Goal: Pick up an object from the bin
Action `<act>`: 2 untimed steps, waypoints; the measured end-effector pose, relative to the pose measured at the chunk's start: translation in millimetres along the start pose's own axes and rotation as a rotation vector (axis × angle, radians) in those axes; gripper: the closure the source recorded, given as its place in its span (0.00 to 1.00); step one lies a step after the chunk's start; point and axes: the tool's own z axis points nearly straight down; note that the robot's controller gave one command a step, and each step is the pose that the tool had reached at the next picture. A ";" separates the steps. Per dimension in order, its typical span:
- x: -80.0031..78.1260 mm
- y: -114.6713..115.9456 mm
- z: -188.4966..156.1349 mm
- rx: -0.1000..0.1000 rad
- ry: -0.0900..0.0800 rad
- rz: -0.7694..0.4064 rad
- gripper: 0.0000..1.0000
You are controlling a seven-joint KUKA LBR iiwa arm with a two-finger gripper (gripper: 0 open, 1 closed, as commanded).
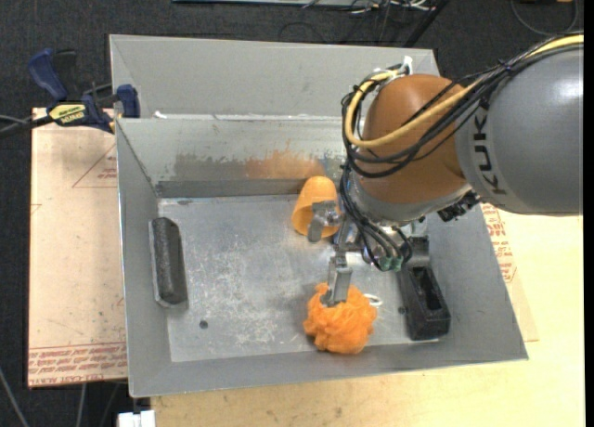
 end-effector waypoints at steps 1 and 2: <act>-1.5 -0.3 -4.3 0.000 -0.008 0.001 0.00; 7.0 -19.7 38.3 -0.001 -0.011 -0.057 0.00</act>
Offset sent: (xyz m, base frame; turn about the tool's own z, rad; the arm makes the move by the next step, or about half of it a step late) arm -0.0166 -0.0361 -0.0729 -0.0971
